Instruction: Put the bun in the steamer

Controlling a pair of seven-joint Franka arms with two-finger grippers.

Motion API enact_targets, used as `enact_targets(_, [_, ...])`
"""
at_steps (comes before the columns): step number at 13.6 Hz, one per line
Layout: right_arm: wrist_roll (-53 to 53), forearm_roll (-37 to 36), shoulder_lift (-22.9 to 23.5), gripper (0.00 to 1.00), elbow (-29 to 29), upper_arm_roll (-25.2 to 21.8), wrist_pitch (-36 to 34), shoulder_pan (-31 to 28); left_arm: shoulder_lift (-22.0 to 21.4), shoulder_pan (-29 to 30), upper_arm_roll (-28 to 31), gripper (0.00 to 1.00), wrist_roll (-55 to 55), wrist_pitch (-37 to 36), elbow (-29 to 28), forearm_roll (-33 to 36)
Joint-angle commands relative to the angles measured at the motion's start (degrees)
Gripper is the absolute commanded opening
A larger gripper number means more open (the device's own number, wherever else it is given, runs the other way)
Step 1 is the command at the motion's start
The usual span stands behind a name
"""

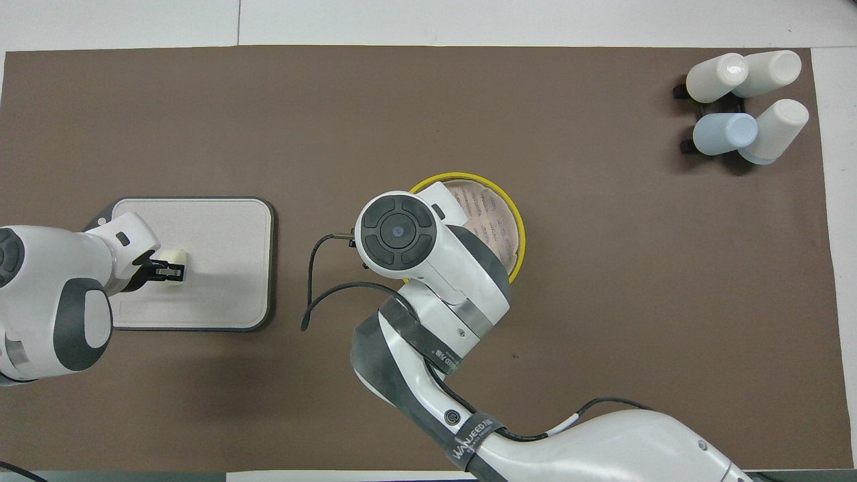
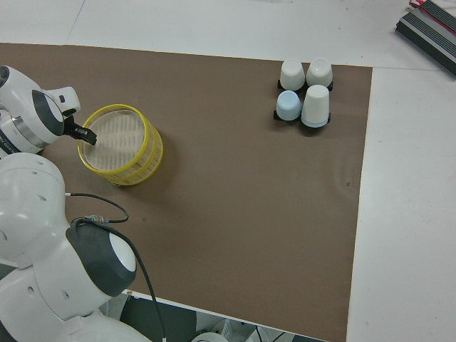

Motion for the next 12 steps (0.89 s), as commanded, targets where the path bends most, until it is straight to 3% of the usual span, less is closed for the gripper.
enact_targets(1, [0.3,0.7,-2.0,0.0,-2.6,0.3,1.2,-0.5,0.1,-0.6,0.4,0.16,0.2,-1.7,1.5,0.5])
enact_targets(4, [0.3,0.8,-1.9,0.0,-1.0,0.3,-0.3,-0.6,0.0,-1.8,0.2,0.17,-2.2,-16.5,12.1,-1.0])
enact_targets(6, [-2.0,-0.2,-0.4,0.0,7.8,0.3,-10.1,-1.6,0.6,-4.7,0.2,0.17,-9.8,-25.6,20.9,-2.7])
enact_targets(8, [-10.9,0.3,-1.3,0.0,14.0,-0.2,-21.3,-4.6,3.5,-8.2,0.0,0.17,-18.7,-32.7,30.2,-4.0])
enact_targets(10, [-19.7,0.9,-6.3,0.0,14.2,-0.1,-30.5,-12.3,7.6,-13.1,-0.1,0.17,-31.3,-36.1,39.5,-6.5])
enact_targets(12, [-29.7,0.7,-9.7,0.0,13.3,-0.2,-40.1,-19.1,8.5,-20.7,-0.1,0.17,-44.0,-32.7,40.7,-6.5])
